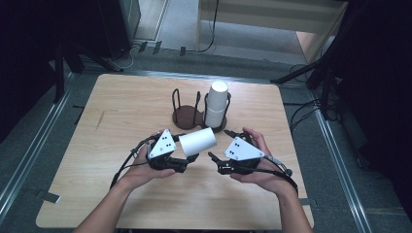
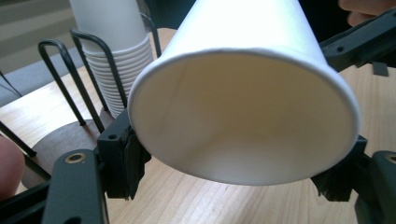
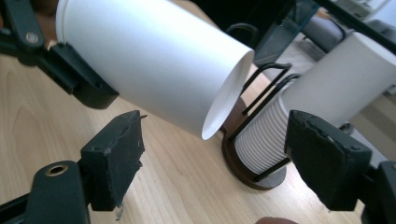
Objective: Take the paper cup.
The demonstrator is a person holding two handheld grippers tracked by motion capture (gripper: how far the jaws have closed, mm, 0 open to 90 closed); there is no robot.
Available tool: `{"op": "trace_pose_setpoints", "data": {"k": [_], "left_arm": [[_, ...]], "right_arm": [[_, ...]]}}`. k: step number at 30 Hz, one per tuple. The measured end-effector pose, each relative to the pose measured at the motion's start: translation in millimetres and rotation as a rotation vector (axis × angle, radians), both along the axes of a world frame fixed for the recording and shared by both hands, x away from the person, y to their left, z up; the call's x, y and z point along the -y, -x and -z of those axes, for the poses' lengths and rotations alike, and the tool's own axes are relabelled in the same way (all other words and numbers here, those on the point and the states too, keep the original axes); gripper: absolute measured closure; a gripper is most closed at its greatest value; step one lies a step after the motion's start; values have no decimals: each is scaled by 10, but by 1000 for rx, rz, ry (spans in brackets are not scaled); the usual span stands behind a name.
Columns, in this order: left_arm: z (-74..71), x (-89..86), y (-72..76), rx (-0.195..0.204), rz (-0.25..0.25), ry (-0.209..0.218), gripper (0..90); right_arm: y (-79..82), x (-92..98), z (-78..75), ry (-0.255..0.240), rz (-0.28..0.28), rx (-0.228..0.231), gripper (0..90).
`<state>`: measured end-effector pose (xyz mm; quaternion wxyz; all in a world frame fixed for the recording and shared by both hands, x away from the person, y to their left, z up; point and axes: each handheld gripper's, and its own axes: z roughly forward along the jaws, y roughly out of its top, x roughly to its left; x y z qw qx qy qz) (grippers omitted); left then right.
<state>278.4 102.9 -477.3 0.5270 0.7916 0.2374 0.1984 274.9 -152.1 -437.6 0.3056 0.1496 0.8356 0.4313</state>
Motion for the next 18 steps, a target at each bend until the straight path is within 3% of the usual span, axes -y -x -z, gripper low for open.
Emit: {"op": "trace_pose_setpoints", "data": {"k": [4, 6, 8, 12, 15, 18], "left_arm": [[14, -5, 12, -1, 22, -18, 249], [28, -3, 15, -1, 28, -32, 250], [43, 2, 21, -3, 37, -42, 251], [66, 10, 31, -10, 62, -59, 253], [76, 7, 43, -17, 88, -73, 253], [95, 6, 50, -23, 109, -86, 253]], "right_arm": [[-40, -35, 20, 68, -59, 5, 207], [-41, -46, 26, 82, -62, 11, 209], [-42, -81, 49, 127, -79, 31, 209], [-39, -108, 71, 164, -103, 36, 201], [-36, -110, 91, 207, -146, 51, 196], [-24, -102, 95, 216, -188, 42, 190]]}}
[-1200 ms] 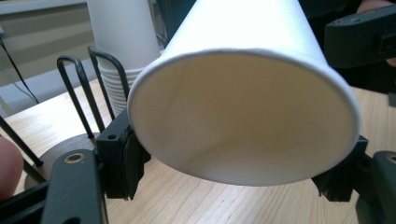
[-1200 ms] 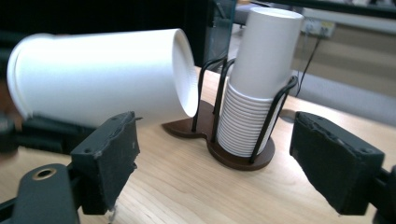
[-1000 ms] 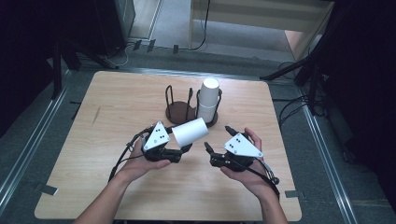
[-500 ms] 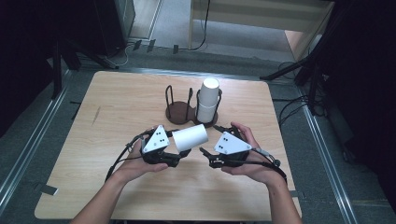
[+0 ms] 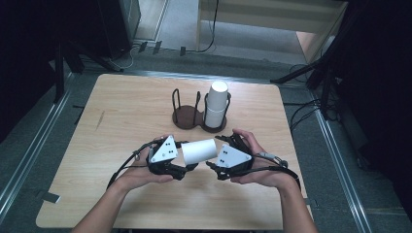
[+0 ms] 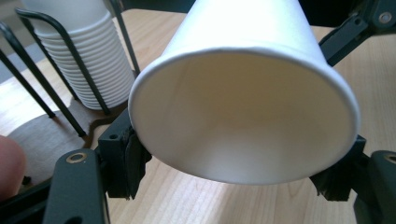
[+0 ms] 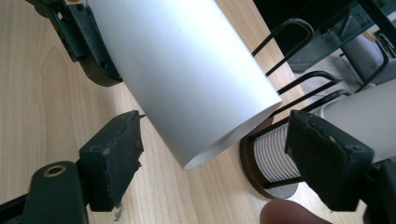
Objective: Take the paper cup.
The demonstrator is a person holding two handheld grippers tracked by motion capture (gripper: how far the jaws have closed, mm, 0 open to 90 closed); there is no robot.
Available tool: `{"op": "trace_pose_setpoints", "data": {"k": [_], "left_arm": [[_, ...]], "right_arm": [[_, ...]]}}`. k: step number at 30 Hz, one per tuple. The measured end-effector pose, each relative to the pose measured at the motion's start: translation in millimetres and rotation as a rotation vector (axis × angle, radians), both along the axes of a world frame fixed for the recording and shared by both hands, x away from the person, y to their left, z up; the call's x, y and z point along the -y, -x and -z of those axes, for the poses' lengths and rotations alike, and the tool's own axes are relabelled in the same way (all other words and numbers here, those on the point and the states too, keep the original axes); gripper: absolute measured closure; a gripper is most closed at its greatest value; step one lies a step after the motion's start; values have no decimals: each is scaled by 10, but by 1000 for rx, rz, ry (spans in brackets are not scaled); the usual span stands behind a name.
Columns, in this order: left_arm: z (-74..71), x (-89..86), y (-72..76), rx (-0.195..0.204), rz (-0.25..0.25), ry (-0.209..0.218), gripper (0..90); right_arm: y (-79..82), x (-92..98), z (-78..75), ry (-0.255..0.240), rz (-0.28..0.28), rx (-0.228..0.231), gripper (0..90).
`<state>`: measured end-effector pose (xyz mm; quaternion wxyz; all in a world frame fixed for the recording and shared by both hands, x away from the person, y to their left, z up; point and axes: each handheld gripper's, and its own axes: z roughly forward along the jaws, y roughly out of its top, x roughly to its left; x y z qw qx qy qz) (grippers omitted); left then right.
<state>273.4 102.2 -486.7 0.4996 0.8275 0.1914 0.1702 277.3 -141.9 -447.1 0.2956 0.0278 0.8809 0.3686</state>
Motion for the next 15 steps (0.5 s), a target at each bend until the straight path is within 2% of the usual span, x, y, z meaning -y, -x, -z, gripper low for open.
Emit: {"op": "trace_pose_setpoints", "data": {"k": [3, 8, 15], "left_arm": [[13, 11, 6, -4, 14, -8, 254], [21, 16, 14, -6, 28, -16, 255], [37, 47, 28, -4, 39, -18, 256]], "right_arm": [[-7, 12, 12, 10, -12, -11, 192], [-13, 21, 35, 62, -56, -20, 220], [-35, -26, -13, 124, -115, -24, 259]]}}
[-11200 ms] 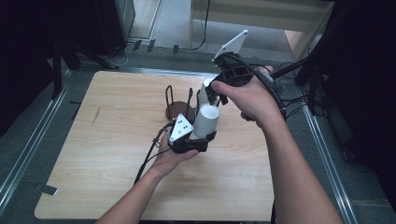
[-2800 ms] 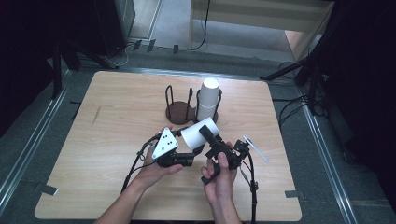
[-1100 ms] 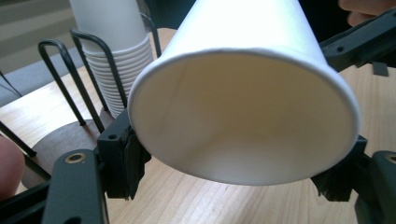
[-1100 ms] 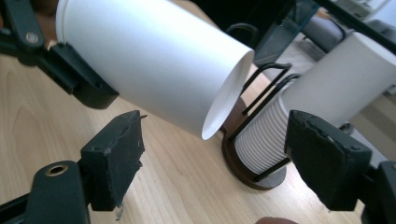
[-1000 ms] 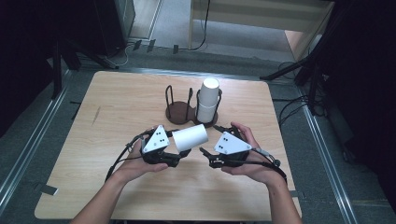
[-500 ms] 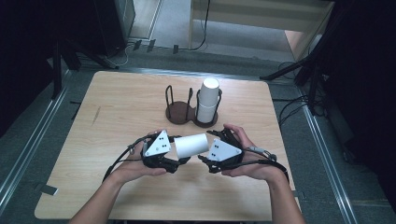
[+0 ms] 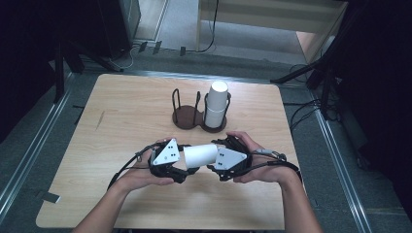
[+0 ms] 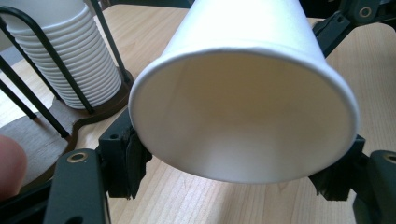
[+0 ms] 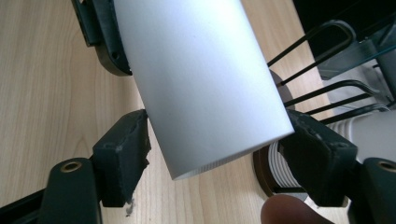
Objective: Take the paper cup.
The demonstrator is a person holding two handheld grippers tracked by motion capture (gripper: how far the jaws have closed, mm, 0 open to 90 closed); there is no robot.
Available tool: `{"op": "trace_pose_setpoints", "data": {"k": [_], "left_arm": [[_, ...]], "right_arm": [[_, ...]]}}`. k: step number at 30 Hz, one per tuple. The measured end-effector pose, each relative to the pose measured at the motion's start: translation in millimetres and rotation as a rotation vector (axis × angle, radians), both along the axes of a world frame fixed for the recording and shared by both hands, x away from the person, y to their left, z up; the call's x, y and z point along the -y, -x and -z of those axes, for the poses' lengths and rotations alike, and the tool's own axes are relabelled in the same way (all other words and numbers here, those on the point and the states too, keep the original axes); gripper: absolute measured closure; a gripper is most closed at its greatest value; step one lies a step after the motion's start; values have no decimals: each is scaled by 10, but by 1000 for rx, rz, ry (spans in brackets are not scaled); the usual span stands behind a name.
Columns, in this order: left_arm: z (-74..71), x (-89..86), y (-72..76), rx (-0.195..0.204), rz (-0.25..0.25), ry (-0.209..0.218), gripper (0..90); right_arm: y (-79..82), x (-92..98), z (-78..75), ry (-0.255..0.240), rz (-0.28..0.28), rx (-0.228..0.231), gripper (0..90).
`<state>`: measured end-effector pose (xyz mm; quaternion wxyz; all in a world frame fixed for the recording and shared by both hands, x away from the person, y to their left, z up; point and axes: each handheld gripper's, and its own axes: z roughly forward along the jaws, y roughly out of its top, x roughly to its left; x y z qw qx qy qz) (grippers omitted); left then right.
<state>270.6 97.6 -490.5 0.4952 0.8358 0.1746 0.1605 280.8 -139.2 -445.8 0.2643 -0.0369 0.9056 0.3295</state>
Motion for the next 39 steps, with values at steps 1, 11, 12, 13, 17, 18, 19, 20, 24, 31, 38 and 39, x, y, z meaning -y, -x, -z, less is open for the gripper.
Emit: {"op": "trace_pose_setpoints", "data": {"k": [1, 11, 12, 13, 17, 18, 19, 20, 24, 31, 38, 39], "left_arm": [[2, 2, 1, 1, 3, -3, 256], [22, 0, 13, 11, 10, -21, 257], [21, -5, 14, 11, 13, -19, 256], [20, -10, 16, 14, 16, -20, 255], [27, -18, 22, 11, 25, -9, 235], [29, -19, 22, 6, 25, -5, 230], [30, -20, 22, 5, 25, -5, 222], [30, -22, 24, 8, 25, -3, 221], [28, -23, 26, 14, 27, -4, 215], [27, -18, 22, 4, 26, 5, 192], [7, -40, 7, -15, 1, 15, 133], [2, -47, 6, -17, -9, 15, 132]], "right_arm": [[-3, -10, -3, 15, -8, 3, 264], [-5, -94, -14, 134, -70, 56, 303], [-2, -93, -17, 133, -73, 57, 308], [2, -90, -17, 134, -80, 60, 314], [22, -81, -7, 139, -90, 66, 330], [28, -79, -6, 139, -87, 66, 332], [30, -80, -6, 137, -94, 70, 332], [33, -79, -7, 138, -96, 71, 333], [41, -75, -4, 141, -98, 77, 338], [51, -57, 4, 128, -88, 72, 342], [49, -20, 24, 129, -70, 84, 346], [48, -11, 22, 120, -58, 88, 346]]}}
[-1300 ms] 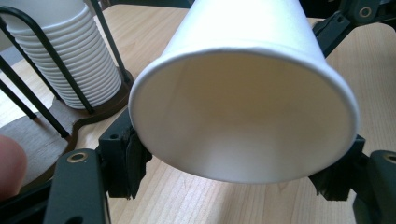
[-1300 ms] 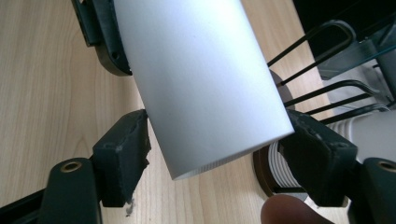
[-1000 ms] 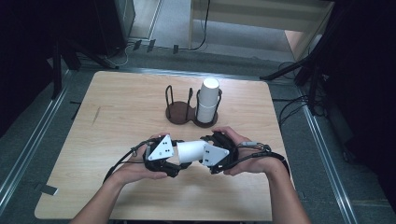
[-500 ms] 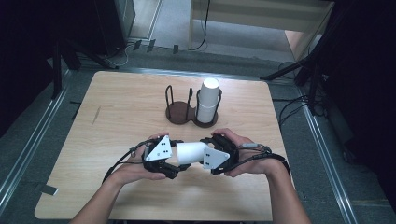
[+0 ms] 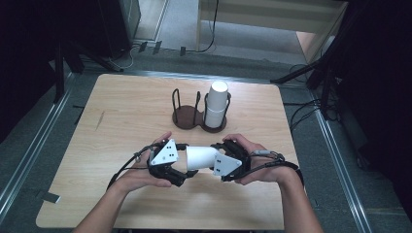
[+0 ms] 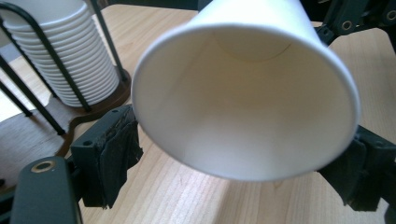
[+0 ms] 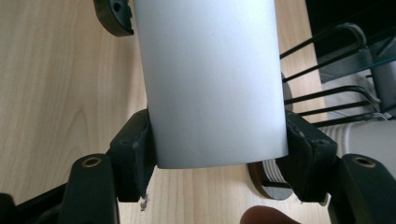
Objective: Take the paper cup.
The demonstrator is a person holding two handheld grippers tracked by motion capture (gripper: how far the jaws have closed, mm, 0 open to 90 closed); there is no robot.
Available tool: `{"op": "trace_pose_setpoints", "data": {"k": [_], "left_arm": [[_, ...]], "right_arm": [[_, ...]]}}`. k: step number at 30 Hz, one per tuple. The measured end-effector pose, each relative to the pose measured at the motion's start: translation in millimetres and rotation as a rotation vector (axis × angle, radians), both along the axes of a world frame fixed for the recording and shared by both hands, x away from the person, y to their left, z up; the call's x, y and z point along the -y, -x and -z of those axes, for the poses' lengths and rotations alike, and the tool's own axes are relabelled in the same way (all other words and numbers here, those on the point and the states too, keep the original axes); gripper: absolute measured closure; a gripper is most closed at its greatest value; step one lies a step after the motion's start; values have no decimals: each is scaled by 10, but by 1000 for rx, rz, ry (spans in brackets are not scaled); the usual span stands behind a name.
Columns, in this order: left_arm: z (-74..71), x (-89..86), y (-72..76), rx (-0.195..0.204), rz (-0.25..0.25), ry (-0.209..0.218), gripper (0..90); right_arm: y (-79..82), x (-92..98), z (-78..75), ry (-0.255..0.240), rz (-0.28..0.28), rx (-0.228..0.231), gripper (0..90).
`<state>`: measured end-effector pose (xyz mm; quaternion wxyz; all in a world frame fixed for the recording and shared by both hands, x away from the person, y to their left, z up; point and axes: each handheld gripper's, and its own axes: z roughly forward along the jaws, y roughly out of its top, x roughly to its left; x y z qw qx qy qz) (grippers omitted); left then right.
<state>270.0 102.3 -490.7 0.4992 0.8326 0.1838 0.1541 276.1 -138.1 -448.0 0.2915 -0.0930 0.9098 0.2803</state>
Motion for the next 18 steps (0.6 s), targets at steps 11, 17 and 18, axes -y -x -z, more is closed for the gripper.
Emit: {"op": "trace_pose_setpoints", "data": {"k": [11, 17, 18], "left_arm": [[-70, -163, -50, -49, -68, 127, 105], [-98, -258, -94, -91, -105, 224, 88], [-106, -279, -104, -97, -114, 245, 88]], "right_arm": [[-41, 114, -16, -161, 114, 24, 345], [-62, 141, -18, -317, 186, 58, 344], [-59, 132, -11, -338, 201, 70, 344]]}}
